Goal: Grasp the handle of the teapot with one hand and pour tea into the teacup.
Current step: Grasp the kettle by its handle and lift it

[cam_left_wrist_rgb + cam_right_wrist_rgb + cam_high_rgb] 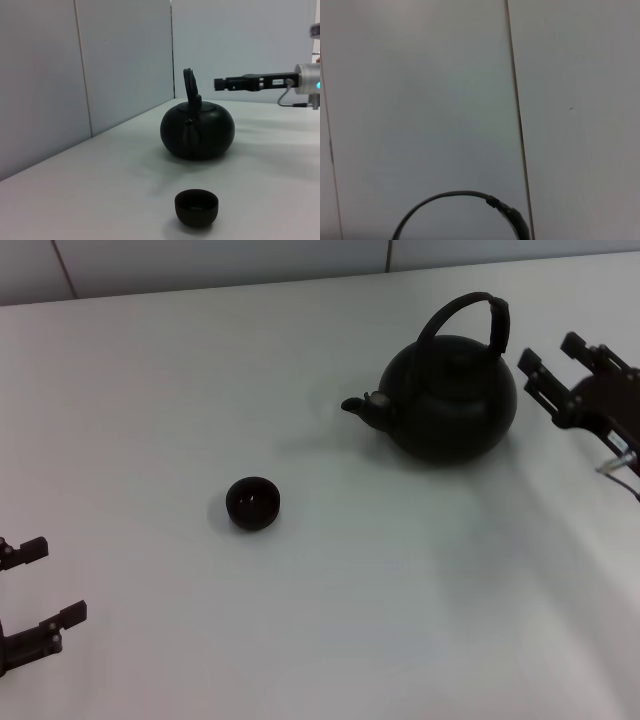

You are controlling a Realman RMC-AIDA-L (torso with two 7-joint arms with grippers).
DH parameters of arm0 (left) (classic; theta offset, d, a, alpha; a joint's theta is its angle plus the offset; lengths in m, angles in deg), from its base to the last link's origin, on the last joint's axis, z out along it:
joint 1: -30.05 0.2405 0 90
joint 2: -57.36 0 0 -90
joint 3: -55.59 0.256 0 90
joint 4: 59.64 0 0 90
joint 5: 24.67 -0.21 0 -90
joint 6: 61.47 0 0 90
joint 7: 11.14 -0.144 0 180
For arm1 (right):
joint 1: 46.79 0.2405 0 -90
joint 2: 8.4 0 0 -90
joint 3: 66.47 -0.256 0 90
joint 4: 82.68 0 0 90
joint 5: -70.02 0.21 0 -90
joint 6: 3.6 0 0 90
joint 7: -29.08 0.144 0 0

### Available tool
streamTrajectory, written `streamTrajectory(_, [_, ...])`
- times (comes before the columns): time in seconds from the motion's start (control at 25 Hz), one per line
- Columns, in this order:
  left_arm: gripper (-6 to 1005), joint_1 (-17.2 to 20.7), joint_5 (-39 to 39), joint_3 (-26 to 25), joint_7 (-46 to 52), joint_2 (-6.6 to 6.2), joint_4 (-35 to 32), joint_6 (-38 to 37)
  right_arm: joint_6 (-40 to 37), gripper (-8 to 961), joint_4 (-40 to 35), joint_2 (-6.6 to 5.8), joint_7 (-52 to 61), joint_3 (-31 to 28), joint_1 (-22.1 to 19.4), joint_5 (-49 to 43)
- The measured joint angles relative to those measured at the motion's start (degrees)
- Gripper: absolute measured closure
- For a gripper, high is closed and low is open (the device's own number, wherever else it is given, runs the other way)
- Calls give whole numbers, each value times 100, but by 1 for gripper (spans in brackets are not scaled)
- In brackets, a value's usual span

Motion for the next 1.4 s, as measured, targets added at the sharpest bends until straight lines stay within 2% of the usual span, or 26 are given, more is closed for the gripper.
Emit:
streamTrajectory(0.52, [199,-18,17,-144,-11,15,24,18,1121,344,-258,-7,574,115,777,-328])
streamTrajectory(1.4, [199,-27,2,-299,13,16,29,18,1295,408,-309,-5,657,473,855,-329])
